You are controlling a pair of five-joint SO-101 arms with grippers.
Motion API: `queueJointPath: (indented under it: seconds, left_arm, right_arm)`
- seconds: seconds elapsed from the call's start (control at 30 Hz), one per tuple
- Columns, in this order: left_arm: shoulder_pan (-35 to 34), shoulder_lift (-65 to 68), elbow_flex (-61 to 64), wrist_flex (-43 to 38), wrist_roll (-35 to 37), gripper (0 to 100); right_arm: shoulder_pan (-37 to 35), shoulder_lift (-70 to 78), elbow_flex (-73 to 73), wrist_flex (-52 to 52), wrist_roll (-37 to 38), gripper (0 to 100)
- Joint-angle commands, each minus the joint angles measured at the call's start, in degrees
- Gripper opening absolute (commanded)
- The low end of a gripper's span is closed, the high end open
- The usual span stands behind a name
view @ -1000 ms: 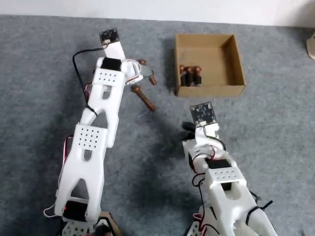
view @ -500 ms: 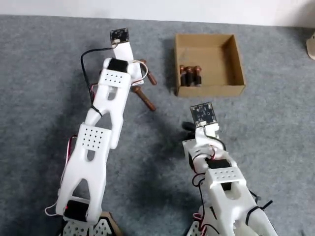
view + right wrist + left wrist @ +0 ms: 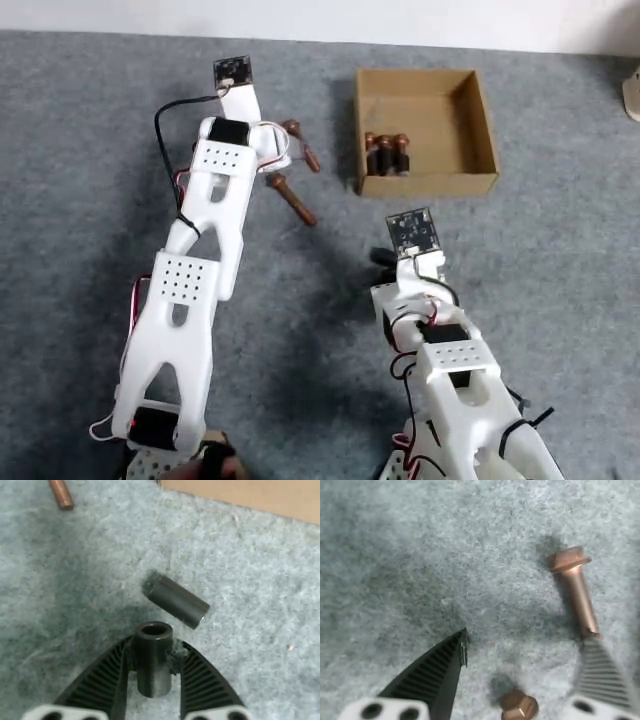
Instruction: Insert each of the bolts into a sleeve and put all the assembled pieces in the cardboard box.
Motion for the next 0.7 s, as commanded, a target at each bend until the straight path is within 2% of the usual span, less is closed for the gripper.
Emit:
queueJointPath:
  seconds: [0.0,0.17,0.37,0.67]
  left_arm:
    - [0.92,-0.75,0.40,-0.62,-0.44,45]
    - [1.71,-0.75,0.40,-0.62,-0.53,49]
    - [1.89,-0.75,0.48,-0.53,-2.37,48]
    - [2.33,-0.75,1.36,5.98,-4.84,48]
  right_arm:
    - [-0.31,0.13,-1.10,-1.36,0.70,0.5]
    - [-0.31,0.13,-1.01,-1.36,0.70,0.5]
    - [-0.31,0.13,-1.01,-1.36,0.70,0.5]
    - [-0.31,0.13,-1.01,-1.36,0.70,0.5]
